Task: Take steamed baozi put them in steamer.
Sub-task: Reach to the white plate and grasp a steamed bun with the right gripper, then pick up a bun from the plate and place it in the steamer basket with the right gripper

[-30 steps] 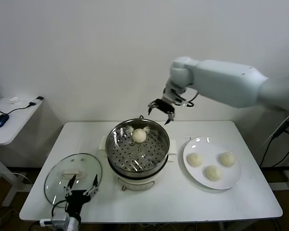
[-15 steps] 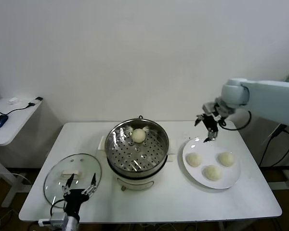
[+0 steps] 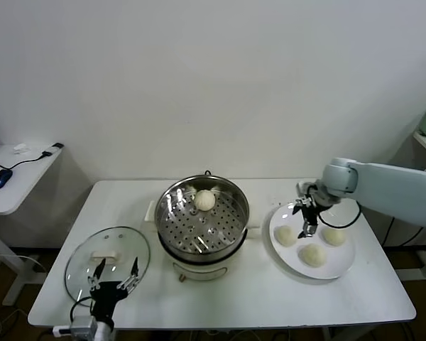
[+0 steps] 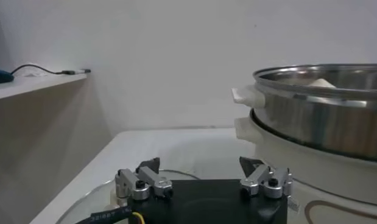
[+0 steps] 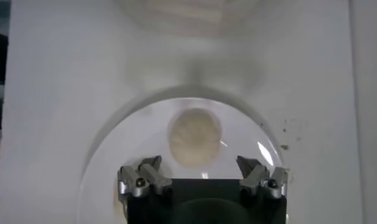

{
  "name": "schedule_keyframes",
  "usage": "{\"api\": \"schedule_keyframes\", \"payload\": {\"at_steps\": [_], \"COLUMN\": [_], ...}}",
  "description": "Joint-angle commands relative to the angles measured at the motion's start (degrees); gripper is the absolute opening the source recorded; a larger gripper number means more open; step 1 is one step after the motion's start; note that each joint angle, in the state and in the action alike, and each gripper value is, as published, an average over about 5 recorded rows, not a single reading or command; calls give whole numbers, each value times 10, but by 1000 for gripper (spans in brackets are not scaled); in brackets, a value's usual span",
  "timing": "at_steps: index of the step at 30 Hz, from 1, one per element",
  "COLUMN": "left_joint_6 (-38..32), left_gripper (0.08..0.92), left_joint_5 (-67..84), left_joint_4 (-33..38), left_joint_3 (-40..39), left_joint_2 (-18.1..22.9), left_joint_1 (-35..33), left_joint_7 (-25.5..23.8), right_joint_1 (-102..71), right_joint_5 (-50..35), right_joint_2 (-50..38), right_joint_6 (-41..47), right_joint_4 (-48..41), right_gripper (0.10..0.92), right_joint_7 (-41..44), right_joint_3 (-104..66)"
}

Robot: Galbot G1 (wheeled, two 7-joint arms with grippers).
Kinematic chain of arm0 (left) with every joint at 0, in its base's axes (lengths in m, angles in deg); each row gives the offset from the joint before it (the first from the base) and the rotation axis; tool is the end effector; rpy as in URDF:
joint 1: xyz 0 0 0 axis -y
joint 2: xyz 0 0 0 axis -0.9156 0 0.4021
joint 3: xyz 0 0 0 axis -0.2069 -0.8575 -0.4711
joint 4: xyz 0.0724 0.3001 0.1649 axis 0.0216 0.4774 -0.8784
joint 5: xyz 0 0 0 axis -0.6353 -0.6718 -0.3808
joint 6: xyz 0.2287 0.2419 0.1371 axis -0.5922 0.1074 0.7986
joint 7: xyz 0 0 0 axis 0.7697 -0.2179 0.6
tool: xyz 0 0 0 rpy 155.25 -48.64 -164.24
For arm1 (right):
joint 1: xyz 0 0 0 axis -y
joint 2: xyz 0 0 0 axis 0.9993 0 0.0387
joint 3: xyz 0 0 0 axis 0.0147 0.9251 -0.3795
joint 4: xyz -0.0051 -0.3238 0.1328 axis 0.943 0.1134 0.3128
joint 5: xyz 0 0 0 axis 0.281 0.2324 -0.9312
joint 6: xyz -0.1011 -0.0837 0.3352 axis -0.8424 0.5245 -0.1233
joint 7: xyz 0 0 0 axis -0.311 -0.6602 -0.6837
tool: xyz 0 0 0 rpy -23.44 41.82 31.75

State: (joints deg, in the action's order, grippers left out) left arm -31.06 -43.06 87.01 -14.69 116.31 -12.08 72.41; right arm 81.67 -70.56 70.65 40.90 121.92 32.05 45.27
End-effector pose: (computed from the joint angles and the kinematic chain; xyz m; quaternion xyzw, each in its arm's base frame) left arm 0.1486 0.0573 -0.3495 0.0332 -0.9913 -0.0176 0.1264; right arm 0.5420 -0.1083 -0.2138 0.4880 -0.5814 0.4765 0.4436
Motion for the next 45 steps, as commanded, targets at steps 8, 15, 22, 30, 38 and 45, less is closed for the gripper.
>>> {"api": "schedule_keyframes", "payload": {"at_steps": [8,15,22,30,38,45], "left_joint_6": [0,2,3,3,2,0], "left_gripper": [823,823,823,823,823,823], "left_joint_5": [-1,-1,-4,-5,-4,-4], "left_joint_4": [-4,0,12,22,30,30], "left_joint_3": [-6,-6,-10,-16,-21,-34], "left_joint_2": [1,2,3,3,0,-2], "left_joint_1": [3,3,-4,-9,-7,-4], "left_joint_7": [-2,-1,-1,0,0,1], "right_joint_1": [-94,-85,7,270,434,386], "right_joint_5": [10,13,-5,-137,-308,-381], "right_joint_2": [39,33,7,24,116,236], "right_joint_6": [18,18,13,4,60,124], "right_joint_4": [-78,-69,-18,58,153,181], "right_gripper": [802,639,577,574,576,574], "right_joint_7": [-5,6,27,63,43,-24], "right_joint_3": [-68,-76,-22,137,139,62]}}
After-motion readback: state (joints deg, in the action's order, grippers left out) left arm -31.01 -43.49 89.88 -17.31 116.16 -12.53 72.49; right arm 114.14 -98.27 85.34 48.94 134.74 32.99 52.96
